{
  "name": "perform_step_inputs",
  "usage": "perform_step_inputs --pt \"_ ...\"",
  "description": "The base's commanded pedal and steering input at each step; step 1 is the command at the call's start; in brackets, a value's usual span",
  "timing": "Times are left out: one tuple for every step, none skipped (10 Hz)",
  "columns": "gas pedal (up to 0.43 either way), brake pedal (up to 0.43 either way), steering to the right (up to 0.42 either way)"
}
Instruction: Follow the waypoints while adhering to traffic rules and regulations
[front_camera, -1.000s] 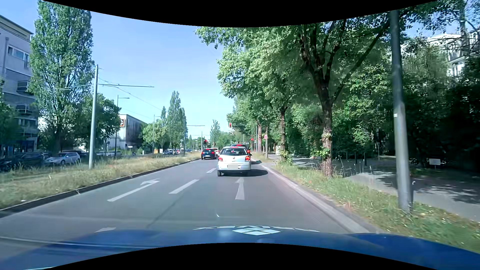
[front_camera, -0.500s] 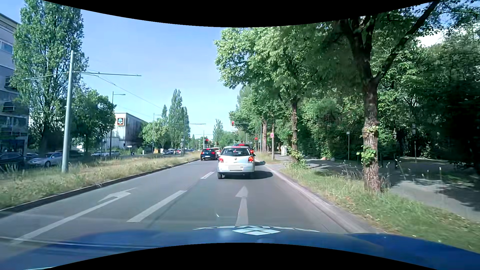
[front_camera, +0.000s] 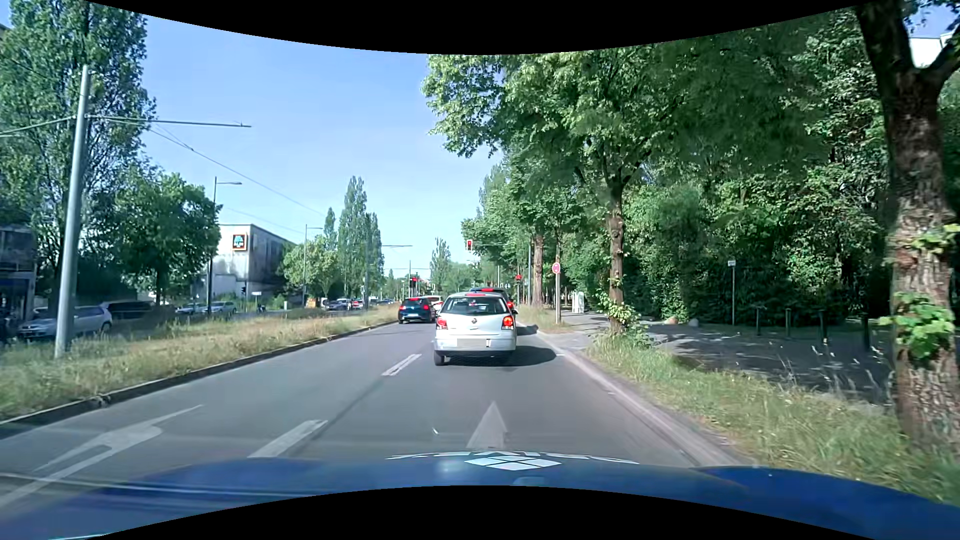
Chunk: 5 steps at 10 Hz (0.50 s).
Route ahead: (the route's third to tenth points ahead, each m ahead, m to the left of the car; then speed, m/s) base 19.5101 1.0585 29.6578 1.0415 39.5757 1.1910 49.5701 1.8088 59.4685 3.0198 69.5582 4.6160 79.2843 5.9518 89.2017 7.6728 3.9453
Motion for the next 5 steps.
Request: perform_step_inputs --pt "0.000 0.018 -0.015" --pt "0.000 0.000 -0.013" --pt "0.000 0.000 -0.011" --pt "0.000 0.000 -0.010" --pt "0.000 0.000 -0.009"
